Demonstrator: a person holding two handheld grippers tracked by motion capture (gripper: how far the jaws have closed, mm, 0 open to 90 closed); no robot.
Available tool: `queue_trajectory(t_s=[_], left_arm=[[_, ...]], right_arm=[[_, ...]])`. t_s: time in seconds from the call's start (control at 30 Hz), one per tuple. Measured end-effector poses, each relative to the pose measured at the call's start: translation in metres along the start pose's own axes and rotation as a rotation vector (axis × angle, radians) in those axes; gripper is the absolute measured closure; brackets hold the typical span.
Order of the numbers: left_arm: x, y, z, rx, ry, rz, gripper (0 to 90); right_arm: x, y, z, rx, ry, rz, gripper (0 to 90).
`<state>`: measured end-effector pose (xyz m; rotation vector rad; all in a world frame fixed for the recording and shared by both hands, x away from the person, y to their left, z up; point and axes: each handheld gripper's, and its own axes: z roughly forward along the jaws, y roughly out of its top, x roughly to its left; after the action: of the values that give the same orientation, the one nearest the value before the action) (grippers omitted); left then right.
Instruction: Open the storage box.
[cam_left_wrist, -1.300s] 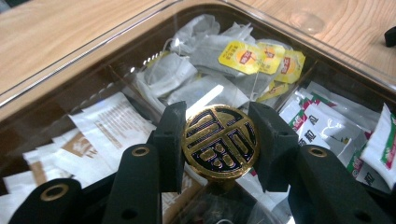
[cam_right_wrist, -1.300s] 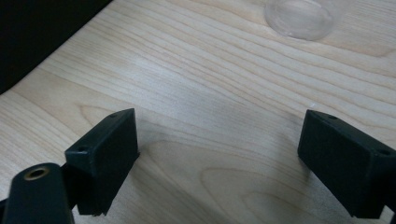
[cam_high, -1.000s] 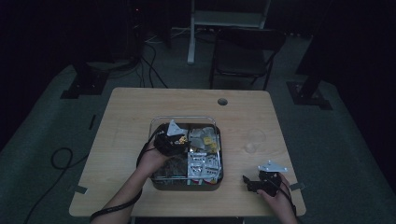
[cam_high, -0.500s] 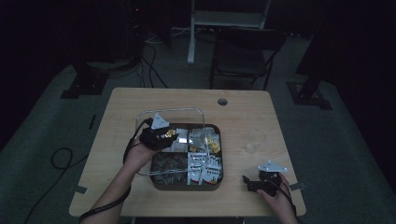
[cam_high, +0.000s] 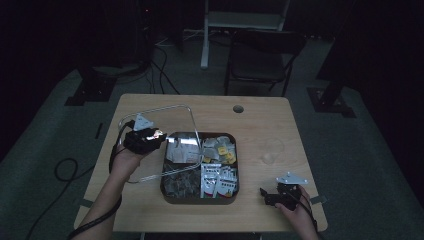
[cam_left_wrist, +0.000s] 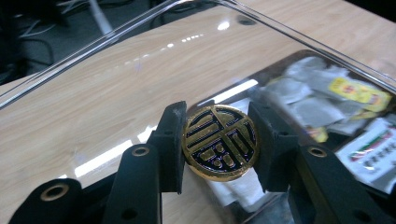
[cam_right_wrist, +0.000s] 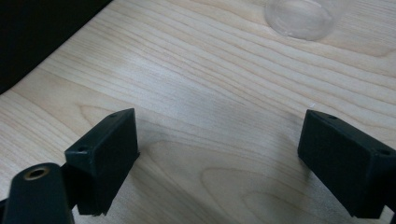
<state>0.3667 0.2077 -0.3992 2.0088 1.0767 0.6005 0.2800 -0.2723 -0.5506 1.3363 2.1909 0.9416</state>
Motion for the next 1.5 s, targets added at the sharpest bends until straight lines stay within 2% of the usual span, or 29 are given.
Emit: queue_trajectory(t_s=[0.13,0.17,0.2,0.27,0.33,0.4,0.43,0.53,0.73,0.87,0.93,0.97,1.0,1.1,1.17,1.2,1.4,1.5], left_arm=[[0.014,-0.006,-0.004,0.003,0.037,-0.032,60.4],[0.014,-0.006,-0.004,0.003,0.037,-0.032,60.4],[0.019,-0.01,-0.006,-0.002,0.068,-0.051,60.5],[0.026,-0.015,-0.007,-0.007,0.091,-0.068,60.5],[0.033,-0.018,-0.009,-0.006,0.105,-0.086,60.5],[0.033,-0.018,-0.009,-0.006,0.105,-0.086,60.5],[0.041,-0.024,-0.012,-0.006,0.135,-0.109,60.5],[0.049,-0.03,-0.015,-0.012,0.168,-0.14,60.5],[0.063,-0.043,-0.019,-0.03,0.227,-0.208,60.4],[0.071,-0.052,-0.021,-0.038,0.252,-0.273,60.4],[0.073,-0.057,-0.02,-0.031,0.277,-0.285,60.4],[0.073,-0.057,-0.02,-0.031,0.277,-0.285,60.4],[0.074,-0.062,-0.019,-0.029,0.31,-0.298,60.4],[0.078,-0.07,-0.015,-0.039,0.341,-0.352,60.4],[0.08,-0.073,-0.014,-0.043,0.341,-0.366,60.4],[0.082,-0.079,-0.012,-0.043,0.336,-0.393,60.4],[0.086,-0.093,0.001,-0.037,0.384,-0.444,60.4],[0.086,-0.099,0.009,-0.031,0.401,-0.451,60.4]], right_arm=[[0.0,0.0,0.0,0.0,0.0,0.0,11.7],[0.0,0.0,0.0,0.0,0.0,0.0,11.7],[0.0,0.0,0.0,0.0,0.0,0.0,11.7],[0.0,0.0,0.0,0.0,0.0,-0.001,11.8],[0.0,0.0,0.0,0.0,0.0,0.001,11.7],[0.0,0.0,0.0,0.0,0.0,0.001,11.7],[0.0,0.0,0.0,0.0,0.0,0.0,11.7],[0.0,0.0,0.0,0.0,0.0,0.0,11.7],[0.0,0.0,0.0,0.0,0.0,0.0,11.7],[0.0,0.0,0.0,0.0,0.0,0.0,11.7],[0.0,0.0,0.0,0.0,0.0,0.0,11.7],[0.0,0.0,0.0,0.0,0.0,0.0,11.7],[0.0,0.0,0.0,0.0,0.0,0.001,11.7],[0.0,0.0,0.0,0.0,0.0,0.0,11.7],[0.0,0.0,0.0,0.0,0.0,0.001,11.8],[0.0,0.0,0.0,0.0,0.0,0.0,11.7],[0.0,0.0,0.0,-0.001,0.0,-0.001,11.7],[0.0,0.0,0.0,0.0,0.0,0.0,11.7]])
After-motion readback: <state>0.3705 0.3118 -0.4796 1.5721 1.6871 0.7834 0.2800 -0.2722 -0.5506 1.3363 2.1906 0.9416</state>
